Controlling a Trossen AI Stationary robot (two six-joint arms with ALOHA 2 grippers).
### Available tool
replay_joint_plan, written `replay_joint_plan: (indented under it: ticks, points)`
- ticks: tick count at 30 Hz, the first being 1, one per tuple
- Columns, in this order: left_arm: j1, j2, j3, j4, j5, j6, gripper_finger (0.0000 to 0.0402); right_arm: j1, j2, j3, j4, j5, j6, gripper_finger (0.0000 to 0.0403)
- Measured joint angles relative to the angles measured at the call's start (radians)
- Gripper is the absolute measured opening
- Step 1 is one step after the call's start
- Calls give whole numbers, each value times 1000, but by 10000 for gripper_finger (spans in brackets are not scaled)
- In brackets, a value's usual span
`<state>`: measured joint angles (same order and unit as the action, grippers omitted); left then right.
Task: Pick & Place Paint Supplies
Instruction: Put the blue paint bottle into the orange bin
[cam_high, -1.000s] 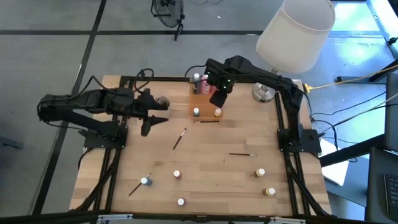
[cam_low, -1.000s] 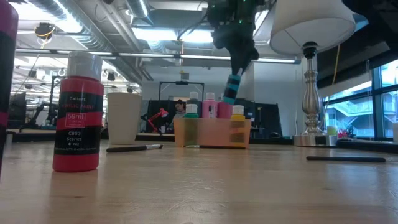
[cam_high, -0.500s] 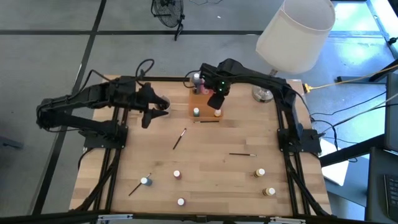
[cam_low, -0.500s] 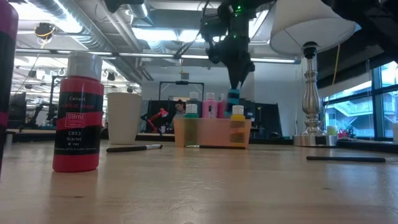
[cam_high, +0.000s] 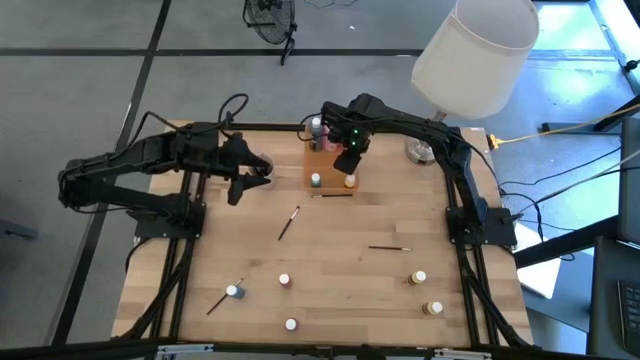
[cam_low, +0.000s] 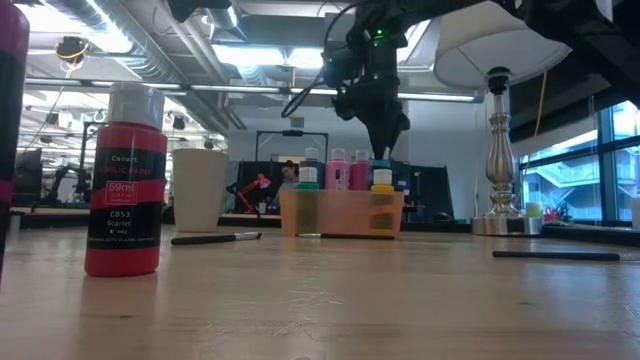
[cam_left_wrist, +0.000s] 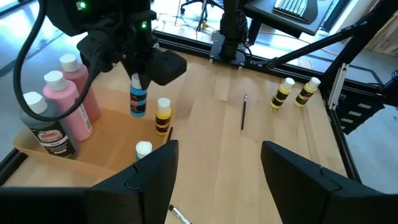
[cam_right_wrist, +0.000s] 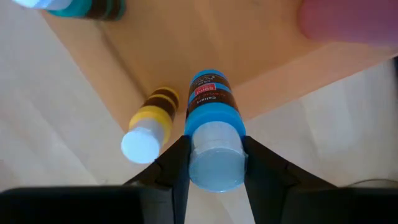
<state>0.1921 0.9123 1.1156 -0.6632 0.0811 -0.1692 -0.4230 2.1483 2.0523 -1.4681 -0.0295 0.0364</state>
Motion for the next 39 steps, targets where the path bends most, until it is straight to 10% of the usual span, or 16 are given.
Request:
replay_joint_plan:
  ticks: [39]
  points:
    - [0, 0, 0, -1, 5, -30, 226, 5, 45, -102, 61, -11, 0, 119]
